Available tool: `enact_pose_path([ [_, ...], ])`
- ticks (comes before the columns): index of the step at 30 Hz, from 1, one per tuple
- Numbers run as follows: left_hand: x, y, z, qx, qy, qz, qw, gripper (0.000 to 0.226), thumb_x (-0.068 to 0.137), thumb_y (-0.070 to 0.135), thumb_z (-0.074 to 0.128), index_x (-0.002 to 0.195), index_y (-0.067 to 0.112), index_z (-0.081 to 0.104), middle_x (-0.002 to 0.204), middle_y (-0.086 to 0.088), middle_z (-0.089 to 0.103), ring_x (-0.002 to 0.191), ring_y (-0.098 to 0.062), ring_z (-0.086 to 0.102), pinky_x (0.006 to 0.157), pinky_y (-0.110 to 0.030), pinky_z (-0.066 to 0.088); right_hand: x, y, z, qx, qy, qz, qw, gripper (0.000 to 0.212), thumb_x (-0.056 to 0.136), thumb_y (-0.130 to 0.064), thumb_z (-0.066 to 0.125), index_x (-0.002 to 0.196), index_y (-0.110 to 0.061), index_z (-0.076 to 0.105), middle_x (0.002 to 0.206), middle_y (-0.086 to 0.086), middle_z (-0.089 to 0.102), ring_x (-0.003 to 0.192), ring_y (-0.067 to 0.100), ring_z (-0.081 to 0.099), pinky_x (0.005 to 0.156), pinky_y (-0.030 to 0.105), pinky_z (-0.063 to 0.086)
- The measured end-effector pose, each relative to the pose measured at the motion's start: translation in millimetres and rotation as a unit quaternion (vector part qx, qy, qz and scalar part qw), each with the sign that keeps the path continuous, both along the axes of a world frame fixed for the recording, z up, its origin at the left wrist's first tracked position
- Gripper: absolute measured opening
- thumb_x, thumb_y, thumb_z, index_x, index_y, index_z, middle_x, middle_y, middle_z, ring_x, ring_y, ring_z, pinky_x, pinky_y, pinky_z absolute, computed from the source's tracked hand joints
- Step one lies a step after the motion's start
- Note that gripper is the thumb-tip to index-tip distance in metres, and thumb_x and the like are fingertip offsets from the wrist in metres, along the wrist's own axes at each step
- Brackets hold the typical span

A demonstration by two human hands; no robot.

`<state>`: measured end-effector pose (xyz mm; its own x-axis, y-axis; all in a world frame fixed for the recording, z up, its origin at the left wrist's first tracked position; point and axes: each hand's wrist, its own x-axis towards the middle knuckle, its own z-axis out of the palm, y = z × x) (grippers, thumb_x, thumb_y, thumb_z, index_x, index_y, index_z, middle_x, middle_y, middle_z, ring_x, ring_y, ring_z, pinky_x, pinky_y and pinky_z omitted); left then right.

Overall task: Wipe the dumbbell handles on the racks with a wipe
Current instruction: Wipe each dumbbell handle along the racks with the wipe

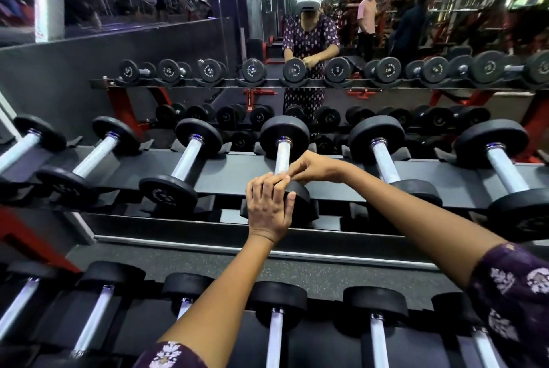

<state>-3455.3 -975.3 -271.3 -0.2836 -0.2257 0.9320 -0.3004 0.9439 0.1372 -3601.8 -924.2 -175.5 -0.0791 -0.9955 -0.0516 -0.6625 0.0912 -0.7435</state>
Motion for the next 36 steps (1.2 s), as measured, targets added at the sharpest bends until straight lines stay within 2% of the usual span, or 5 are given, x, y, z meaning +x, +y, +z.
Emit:
enact_pose_path([
  [5,0.9,0.8,1.9,0.006,-0.002,0.005,1.0,0.038,0.104,0.04,0.021,0.114,0.014,0.047,0.114,-0.006,0.043,0.099,-0.027,0.043,0.087,-0.042,0.034,21.1,-11.9,-0.9,-0.048,-0.025,-0.01,0.998,0.019,0.083,0.006,0.056,0.088,-0.003,0.071,0.075,0.005,0.061,0.075,0.015,0.047,0.071,0.029,0.038],
  [10,2.3,4.0,4.3,0.002,-0.008,0.0,1.0,0.038,0.104,0.04,0.02,0.112,0.013,0.046,0.114,-0.006,0.042,0.099,-0.027,0.043,0.086,-0.041,0.034,-3.8,5.6,1.0,0.023,-0.063,-0.025,0.997,0.021,0.086,0.011,0.052,0.103,0.011,0.065,0.055,-0.009,0.058,0.052,-0.002,0.043,0.053,0.011,0.036],
  [16,1.8,0.7,1.6,0.011,-0.01,0.003,1.0,0.038,0.104,0.04,0.021,0.115,0.015,0.047,0.115,-0.006,0.044,0.1,-0.027,0.044,0.088,-0.041,0.034,22.5,-15.0,7.4,-0.007,0.018,-0.02,1.0,0.019,0.082,0.005,0.056,0.092,0.001,0.072,0.077,0.007,0.059,0.073,0.012,0.048,0.069,0.024,0.038],
  [21,2.8,3.9,4.4,0.004,-0.009,-0.002,1.0,0.037,0.104,0.039,0.021,0.113,0.013,0.046,0.113,-0.005,0.044,0.1,-0.026,0.044,0.086,-0.04,0.035,1.3,3.3,3.8,0.019,-0.011,-0.058,0.998,0.015,0.082,0.009,0.056,0.091,0.01,0.068,0.054,-0.004,0.055,0.046,-0.001,0.045,0.05,0.012,0.041],
  [36,0.1,3.2,2.3,0.012,0.001,0.005,1.0,0.036,0.104,0.039,0.023,0.113,0.013,0.046,0.113,-0.005,0.044,0.101,-0.027,0.045,0.089,-0.043,0.036,2.6,-15.8,-25.1,-0.176,-0.115,-0.283,0.936,0.011,0.071,-0.004,0.076,0.067,-0.012,0.069,0.062,0.008,0.062,0.062,0.014,0.054,0.065,0.03,0.046],
])
